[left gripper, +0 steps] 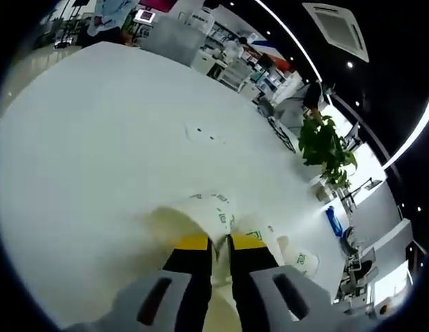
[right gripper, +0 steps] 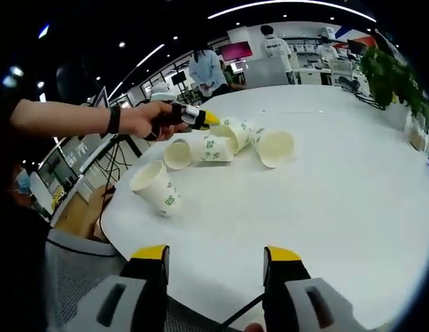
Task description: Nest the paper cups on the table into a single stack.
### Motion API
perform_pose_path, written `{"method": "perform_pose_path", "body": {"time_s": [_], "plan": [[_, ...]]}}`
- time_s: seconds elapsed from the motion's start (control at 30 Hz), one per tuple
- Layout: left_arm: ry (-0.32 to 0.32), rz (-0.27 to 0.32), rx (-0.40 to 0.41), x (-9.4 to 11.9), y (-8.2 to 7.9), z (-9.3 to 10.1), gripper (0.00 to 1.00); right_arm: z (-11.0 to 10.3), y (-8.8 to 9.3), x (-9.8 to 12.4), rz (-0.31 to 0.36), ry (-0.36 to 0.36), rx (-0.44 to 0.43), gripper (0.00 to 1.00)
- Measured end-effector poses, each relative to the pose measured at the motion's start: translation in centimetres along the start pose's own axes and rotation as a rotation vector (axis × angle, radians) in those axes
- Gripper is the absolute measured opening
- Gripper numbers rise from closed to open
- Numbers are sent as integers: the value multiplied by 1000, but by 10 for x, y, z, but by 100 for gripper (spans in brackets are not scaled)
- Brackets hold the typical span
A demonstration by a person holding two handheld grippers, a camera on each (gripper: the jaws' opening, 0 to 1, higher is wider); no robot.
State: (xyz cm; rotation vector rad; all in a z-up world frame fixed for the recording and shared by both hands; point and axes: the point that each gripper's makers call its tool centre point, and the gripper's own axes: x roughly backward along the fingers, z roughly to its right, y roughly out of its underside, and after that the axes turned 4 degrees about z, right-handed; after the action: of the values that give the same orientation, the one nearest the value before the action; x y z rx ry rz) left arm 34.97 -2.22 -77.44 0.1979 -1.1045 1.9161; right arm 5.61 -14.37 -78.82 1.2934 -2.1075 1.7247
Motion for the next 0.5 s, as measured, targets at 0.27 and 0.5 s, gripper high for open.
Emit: {"method": "perform_pose_path", "body": {"time_s": [0.27,0.5], "plan": [[10,12,-60,-1,-6,-2,0,-3,0,0,-7,-6,-1,52],[10,73,-71,11,-33,-3,0,-2,0,-1,-7,-4,-1,52]]}}
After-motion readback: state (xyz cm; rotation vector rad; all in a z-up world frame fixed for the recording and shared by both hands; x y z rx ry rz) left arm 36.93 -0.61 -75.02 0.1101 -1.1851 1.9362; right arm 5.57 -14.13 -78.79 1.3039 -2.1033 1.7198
